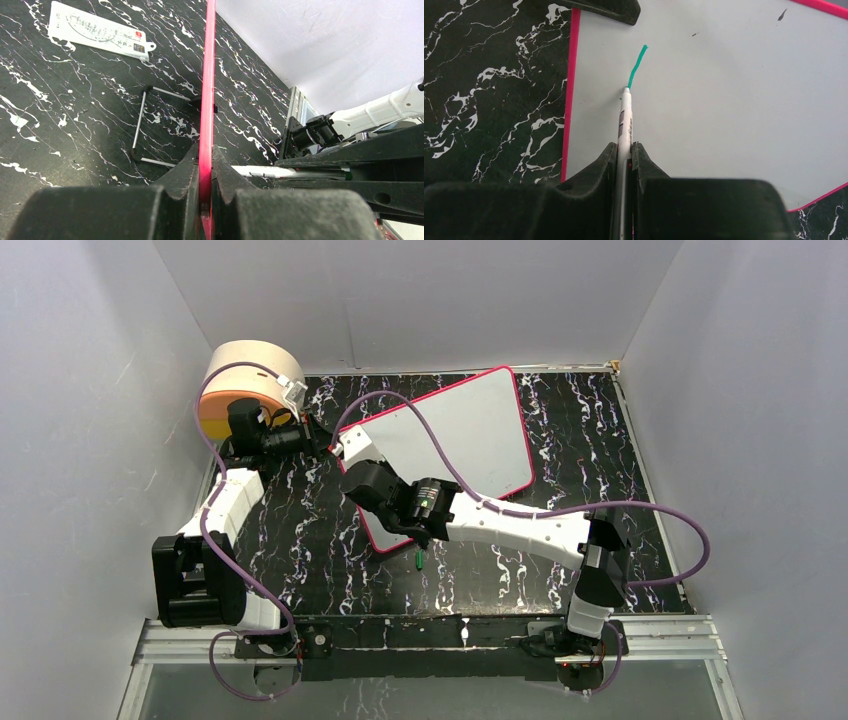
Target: Write a sentence on the whiteboard
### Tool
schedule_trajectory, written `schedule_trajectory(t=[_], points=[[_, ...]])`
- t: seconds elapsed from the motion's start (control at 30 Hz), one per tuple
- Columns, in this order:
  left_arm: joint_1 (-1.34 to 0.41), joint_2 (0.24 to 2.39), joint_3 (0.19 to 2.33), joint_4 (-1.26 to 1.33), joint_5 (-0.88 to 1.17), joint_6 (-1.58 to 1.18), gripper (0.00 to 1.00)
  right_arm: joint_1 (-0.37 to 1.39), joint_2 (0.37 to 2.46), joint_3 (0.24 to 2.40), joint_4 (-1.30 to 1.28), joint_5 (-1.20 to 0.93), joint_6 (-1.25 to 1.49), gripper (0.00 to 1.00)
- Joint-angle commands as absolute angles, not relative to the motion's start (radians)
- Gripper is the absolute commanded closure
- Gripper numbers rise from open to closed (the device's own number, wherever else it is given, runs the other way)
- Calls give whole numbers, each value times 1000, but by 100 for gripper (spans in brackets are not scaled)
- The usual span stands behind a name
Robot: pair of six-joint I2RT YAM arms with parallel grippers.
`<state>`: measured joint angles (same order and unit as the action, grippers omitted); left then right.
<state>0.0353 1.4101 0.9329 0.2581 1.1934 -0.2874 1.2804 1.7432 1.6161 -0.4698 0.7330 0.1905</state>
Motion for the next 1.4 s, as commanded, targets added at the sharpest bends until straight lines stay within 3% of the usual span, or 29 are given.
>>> schedule_trajectory(t=[0.0,1.37], points=[[31,1403,927,238,1152,-223,100,1284,1682,1602,-401,781,190,100],[22,1408,927,238,1159,-221,100,1253,1722,1609,-376,731,196,100]])
